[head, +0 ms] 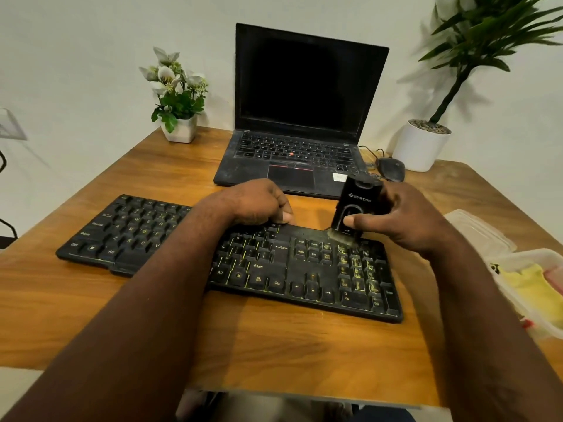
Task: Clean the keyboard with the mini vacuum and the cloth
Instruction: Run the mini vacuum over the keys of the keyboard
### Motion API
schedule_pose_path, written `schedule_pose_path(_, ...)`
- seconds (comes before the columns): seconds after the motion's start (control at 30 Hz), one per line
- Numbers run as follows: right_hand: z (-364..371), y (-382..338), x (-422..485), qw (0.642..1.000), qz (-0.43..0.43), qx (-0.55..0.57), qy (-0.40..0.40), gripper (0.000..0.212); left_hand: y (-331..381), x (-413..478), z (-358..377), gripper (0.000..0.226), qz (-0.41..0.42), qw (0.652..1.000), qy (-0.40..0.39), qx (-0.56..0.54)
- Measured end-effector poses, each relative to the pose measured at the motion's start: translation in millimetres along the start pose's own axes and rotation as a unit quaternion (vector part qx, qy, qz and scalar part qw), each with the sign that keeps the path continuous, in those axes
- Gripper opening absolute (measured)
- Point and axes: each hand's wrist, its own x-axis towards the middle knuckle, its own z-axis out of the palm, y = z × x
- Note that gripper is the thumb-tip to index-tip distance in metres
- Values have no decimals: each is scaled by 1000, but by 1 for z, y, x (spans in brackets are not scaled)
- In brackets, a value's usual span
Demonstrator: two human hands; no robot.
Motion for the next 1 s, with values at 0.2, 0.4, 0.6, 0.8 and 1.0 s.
schedule_pose_path(0.2,47,-35,13,998,-56,15,-26,39,2,0,0,35,-7,999,22,31)
schedule_pose_path(0.4,19,-21,2,999,-29,24,-34,33,0,-2,0,20,-7,1000,12,17)
schedule_pose_path(0.6,30,-23,7,999,-27,31,-16,34,3,-2,0,23,1,999,28,26)
schedule_pose_path(0.8,64,-42,28,996,-76,-26,36,50,1,-5,-4,38,-9,995,102,-4)
schedule_pose_path(1.0,61,-41,26,998,-61,3,-2,50,-2,-5,-3,39,-17,989,94,-117)
